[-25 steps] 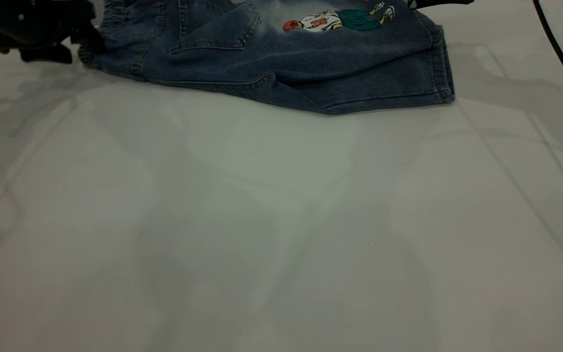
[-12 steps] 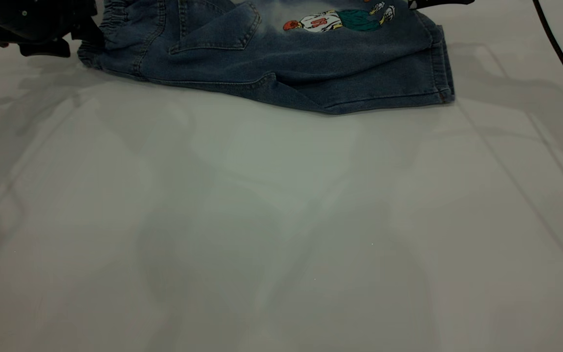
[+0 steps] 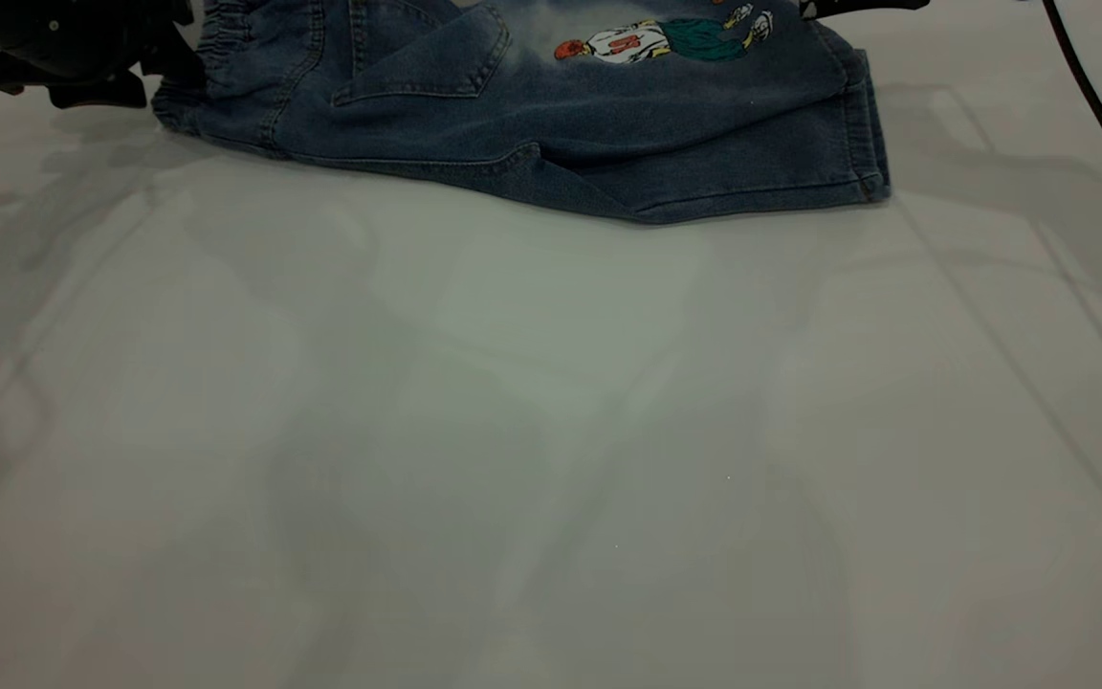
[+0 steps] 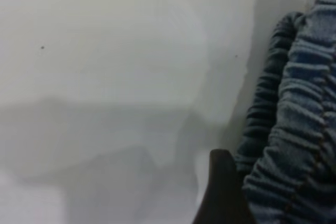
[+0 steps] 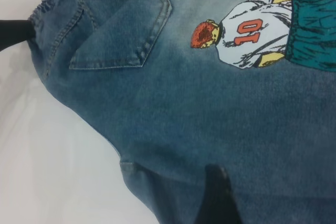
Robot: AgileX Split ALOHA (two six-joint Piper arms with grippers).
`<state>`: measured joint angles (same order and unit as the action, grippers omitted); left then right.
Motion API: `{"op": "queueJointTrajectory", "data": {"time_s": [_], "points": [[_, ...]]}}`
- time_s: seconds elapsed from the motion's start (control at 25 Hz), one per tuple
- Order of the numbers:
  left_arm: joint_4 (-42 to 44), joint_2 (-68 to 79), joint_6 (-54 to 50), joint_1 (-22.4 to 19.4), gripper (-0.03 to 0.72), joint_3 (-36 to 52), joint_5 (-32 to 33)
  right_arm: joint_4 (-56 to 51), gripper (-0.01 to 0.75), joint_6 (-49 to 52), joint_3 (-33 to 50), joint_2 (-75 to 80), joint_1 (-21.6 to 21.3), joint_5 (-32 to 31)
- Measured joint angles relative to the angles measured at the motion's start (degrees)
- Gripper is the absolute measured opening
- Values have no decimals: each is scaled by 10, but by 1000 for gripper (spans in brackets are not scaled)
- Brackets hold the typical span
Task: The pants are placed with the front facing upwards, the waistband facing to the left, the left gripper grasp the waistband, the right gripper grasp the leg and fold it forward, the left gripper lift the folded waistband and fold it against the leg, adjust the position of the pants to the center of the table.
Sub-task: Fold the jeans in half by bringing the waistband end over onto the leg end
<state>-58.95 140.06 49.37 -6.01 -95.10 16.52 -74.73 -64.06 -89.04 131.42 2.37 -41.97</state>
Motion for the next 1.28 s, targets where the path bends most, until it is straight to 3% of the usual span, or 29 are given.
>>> {"op": "queueJointTrajectory", "data": {"time_s": [0.24,0.36,0.68,1.0,1.28], "points": [[-78,21,63,0,438,0,6,-1,428,0,0,0,0,-1],[-113,27,87,-1,388,-1,15,-1,428,0,0,0,0,-1],[-191,28,163,0,68,-11,69,-1,427,0,0,0,0,-1],[-187,15,163,0,61,-12,153,23,427,17,-45,7,24,1],[-152,-41,160,0,61,-12,226,98,427,102,-98,38,58,52]]}}
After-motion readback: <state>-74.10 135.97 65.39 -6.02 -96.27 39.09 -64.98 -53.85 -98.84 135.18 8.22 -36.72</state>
